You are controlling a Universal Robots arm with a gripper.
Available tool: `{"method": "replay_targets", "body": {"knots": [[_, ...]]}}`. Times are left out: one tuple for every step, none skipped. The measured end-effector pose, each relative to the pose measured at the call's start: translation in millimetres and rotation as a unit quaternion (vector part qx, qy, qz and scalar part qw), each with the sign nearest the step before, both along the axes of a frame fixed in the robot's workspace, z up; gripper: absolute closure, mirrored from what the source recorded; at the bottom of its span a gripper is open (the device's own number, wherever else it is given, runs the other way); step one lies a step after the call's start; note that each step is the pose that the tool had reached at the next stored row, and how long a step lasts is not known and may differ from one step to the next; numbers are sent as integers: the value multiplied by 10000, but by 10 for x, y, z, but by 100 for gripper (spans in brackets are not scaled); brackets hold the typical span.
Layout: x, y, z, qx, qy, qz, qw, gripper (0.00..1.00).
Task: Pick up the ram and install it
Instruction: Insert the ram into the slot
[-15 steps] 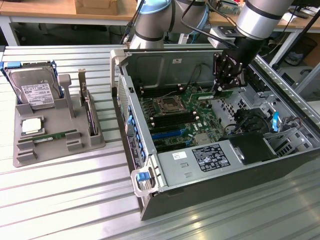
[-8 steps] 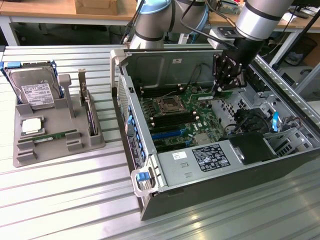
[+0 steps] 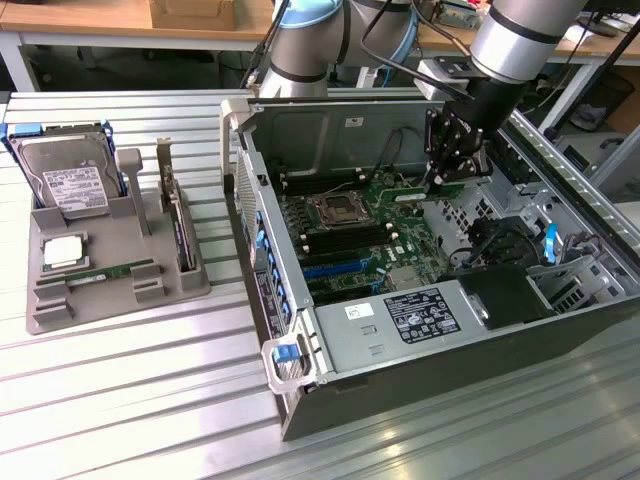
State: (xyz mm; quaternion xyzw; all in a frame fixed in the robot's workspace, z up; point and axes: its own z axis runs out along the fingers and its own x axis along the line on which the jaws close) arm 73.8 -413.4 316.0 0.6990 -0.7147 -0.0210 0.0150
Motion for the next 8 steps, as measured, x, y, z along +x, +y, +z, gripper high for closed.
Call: {"method": "replay_targets", "body": {"knots": [[0,0,-1,0,0,0,10000,88],[0,0,-3,0,0,0,10000,88],[0,0,-6,0,0,0,10000,88],[0,0,-10,0,0,0,10000,88],[0,0,-12,0,0,0,10000,88],[0,0,-13,0,0,0,10000,88],[0,0,-16,0,0,0,10000,88],[0,0,-20,0,0,0,10000,88]]}}
